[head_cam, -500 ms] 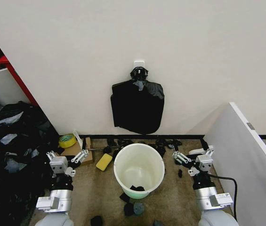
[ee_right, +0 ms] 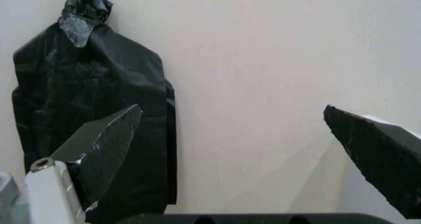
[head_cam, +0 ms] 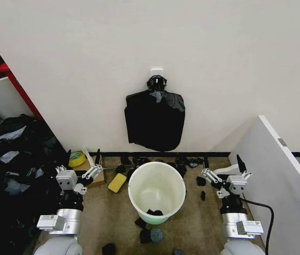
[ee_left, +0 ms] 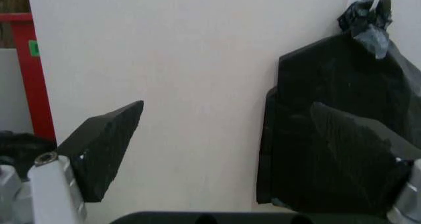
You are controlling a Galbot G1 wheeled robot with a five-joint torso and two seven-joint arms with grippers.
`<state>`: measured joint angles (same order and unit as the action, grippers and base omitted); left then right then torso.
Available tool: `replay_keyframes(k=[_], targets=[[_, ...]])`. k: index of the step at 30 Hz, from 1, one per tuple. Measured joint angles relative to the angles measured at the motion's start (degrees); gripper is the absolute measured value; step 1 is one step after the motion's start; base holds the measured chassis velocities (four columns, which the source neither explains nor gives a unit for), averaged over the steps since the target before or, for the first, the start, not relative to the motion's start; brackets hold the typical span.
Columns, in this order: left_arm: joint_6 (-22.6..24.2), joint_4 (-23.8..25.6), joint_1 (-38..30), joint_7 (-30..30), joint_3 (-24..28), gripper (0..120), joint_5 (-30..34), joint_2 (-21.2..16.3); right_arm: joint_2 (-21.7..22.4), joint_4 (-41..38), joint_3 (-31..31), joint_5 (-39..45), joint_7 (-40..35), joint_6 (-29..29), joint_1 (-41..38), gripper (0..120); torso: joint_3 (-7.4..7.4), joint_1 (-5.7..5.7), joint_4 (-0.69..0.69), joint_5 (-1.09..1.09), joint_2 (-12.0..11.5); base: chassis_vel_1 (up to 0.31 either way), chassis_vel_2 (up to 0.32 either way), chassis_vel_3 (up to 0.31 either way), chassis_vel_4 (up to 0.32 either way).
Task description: Place the garbage bag over the trash bin.
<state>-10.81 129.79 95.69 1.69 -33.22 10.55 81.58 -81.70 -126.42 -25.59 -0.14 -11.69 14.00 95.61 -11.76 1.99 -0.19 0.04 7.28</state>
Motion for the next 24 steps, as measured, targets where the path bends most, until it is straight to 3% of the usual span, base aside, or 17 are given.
replay_keyframes(k=[24], targets=[[0.64,-1.06,0.27,-1.98,-0.86,100,-1.49,1.82,3.42,-2.08,2.04,6.70,1.17,-7.09,-1.81,100,0.00,-0.01,0.00,0.00,0.00,0.000,0.000,0.000,0.000]])
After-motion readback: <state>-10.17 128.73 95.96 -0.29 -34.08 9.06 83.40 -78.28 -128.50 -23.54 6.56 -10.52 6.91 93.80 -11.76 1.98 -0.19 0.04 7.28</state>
